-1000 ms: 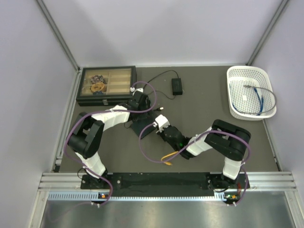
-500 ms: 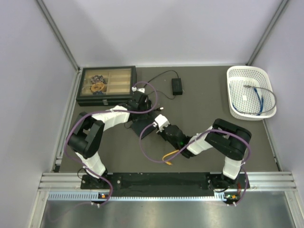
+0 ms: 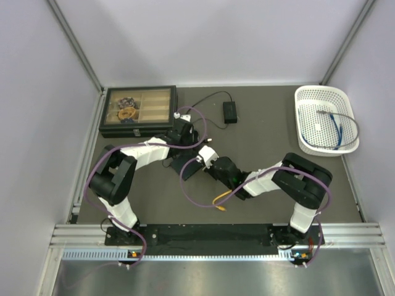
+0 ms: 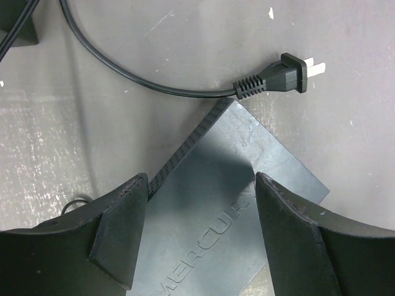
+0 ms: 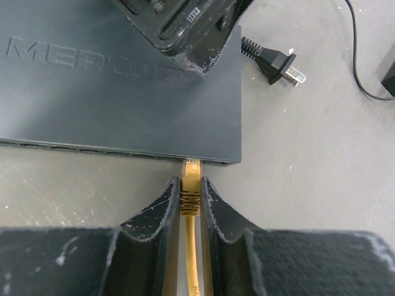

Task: Insert the plug into the switch port
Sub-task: Insert the connector into the switch port.

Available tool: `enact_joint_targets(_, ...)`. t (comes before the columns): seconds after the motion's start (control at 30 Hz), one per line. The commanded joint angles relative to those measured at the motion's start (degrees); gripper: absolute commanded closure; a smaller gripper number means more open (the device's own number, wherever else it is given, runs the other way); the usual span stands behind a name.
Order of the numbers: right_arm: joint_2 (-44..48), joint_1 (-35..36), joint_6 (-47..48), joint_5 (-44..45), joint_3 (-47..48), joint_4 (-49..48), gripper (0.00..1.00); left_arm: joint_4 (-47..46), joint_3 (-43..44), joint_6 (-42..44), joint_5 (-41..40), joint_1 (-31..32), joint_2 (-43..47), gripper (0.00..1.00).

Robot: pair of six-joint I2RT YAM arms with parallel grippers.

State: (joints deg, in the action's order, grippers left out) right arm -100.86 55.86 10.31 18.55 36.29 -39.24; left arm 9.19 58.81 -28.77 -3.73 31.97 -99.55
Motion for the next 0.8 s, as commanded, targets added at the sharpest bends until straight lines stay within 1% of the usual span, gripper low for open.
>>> enact_joint_targets(0.0, 2.78, 0.48, 0.42, -8.88, 6.60, -14.71, 1.00, 1.88, -0.80, -3.74, 15.50, 5.74, -2.67, 0.27)
enact_joint_targets(0.2, -0.48, -0.22, -0.46, -7.21, 6.33, -20.34, 1.00, 1.62, -1.15, -3.92, 16.29, 6.35, -1.88, 0.28)
enact_joint_targets(0.4, 1.54, -0.40, 0.06, -5.62, 7.73, -19.91, 1.00, 0.92, -1.33, -4.36, 16.56, 7.23, -1.44, 0.28)
enact_joint_targets(0.57, 1.72, -0.40, 0.94, -7.82, 8.36, -19.12, 1.00, 0.92, -0.62, -4.10, 17.08, 8.20, -1.62, 0.28)
enact_joint_targets(0.77, 1.81, -0.31, 1.65, -10.02, 5.99, -18.94, 1.00, 1.18, -1.15, -3.83, 15.68, 8.20, 0.31, 0.27)
